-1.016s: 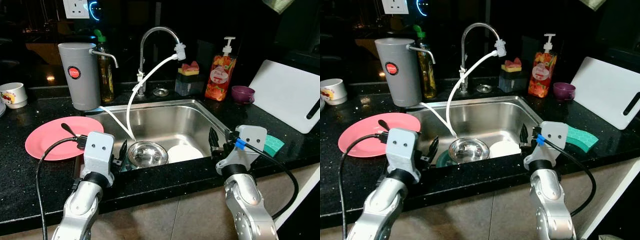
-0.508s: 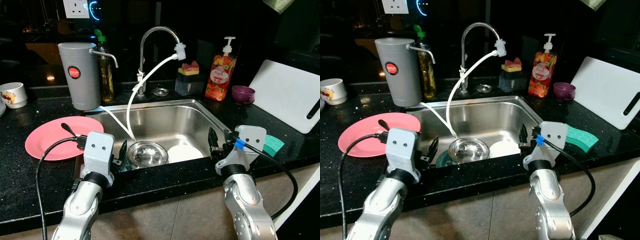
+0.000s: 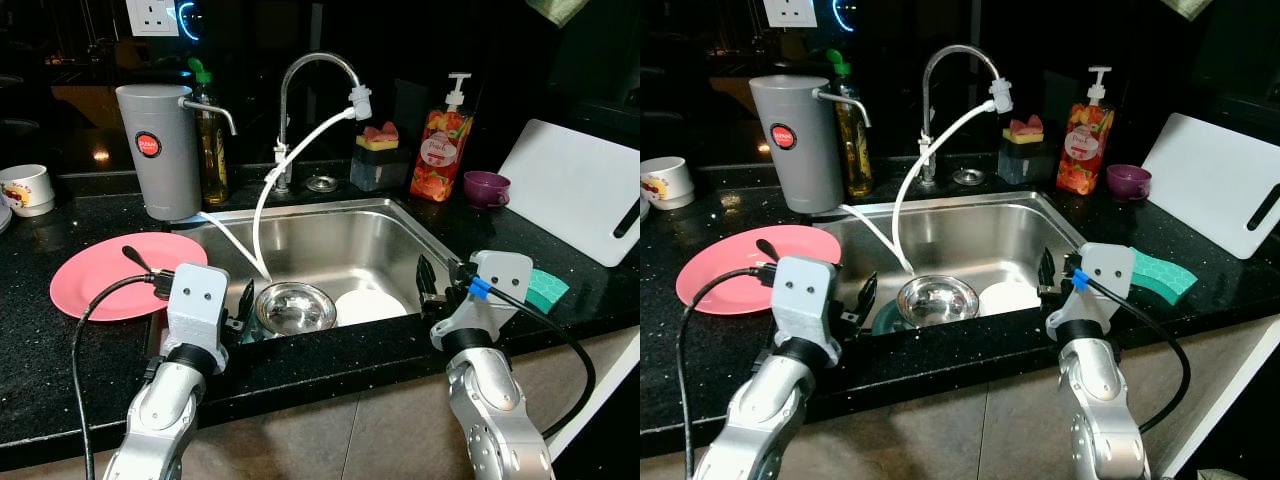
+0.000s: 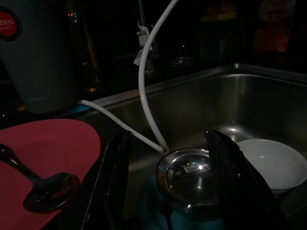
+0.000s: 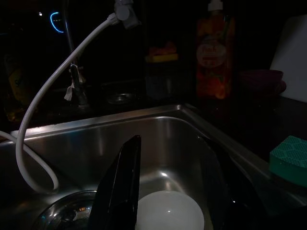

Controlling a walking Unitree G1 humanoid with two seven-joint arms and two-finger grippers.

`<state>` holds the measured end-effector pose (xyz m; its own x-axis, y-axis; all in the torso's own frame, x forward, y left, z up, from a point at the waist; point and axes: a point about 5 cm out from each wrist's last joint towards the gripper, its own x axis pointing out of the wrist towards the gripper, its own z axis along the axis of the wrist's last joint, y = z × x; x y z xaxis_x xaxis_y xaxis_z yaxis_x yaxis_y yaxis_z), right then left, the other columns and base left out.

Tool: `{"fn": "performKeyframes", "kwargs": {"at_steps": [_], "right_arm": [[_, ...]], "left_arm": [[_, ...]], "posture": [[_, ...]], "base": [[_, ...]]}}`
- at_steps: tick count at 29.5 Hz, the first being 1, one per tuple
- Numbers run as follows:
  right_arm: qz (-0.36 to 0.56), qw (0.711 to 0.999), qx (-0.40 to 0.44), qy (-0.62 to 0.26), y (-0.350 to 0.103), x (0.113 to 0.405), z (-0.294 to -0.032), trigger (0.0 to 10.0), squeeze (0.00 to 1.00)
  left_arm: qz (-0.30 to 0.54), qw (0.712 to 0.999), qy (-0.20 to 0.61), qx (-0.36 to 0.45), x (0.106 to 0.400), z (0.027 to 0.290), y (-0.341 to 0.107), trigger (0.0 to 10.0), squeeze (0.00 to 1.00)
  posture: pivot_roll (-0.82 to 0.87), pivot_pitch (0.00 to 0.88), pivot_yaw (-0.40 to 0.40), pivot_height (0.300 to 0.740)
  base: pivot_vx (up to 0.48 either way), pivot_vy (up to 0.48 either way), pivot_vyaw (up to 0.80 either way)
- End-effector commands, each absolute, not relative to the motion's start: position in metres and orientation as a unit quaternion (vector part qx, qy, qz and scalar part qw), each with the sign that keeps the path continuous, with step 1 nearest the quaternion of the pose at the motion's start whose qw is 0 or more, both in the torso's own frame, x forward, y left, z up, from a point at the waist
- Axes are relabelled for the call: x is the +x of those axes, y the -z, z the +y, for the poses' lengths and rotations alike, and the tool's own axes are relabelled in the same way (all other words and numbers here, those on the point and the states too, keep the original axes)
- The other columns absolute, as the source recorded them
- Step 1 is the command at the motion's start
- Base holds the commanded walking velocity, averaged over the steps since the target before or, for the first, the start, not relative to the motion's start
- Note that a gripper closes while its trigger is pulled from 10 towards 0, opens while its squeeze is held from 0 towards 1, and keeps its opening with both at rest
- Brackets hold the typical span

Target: Kitchen organization

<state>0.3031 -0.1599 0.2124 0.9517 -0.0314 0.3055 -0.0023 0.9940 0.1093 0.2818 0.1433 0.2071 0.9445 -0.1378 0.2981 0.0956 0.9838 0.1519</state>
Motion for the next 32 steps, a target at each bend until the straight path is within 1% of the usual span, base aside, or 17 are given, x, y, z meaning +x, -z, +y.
{"fn": "performKeyframes", "kwargs": {"at_steps": [1,32], "right_arm": [[-0.150,0.987,0.055,0.013,-0.2108,0.3024,-0.1607,10.0,0.00],[-0.162,0.985,0.054,0.009,-0.2192,0.3033,-0.1605,10.0,0.00]], "left_arm": [[-0.155,0.984,0.062,0.069,0.2815,0.1423,-0.2072,10.0,0.00],[-0.159,0.983,0.067,0.067,0.2831,0.1387,-0.2078,10.0,0.00]], "posture": [[0.11,0.057,-0.051,0.740],[0.11,0.050,-0.057,0.740]], "base": [[0.000,0.000,0.00],[0.000,0.000,0.00]]}}
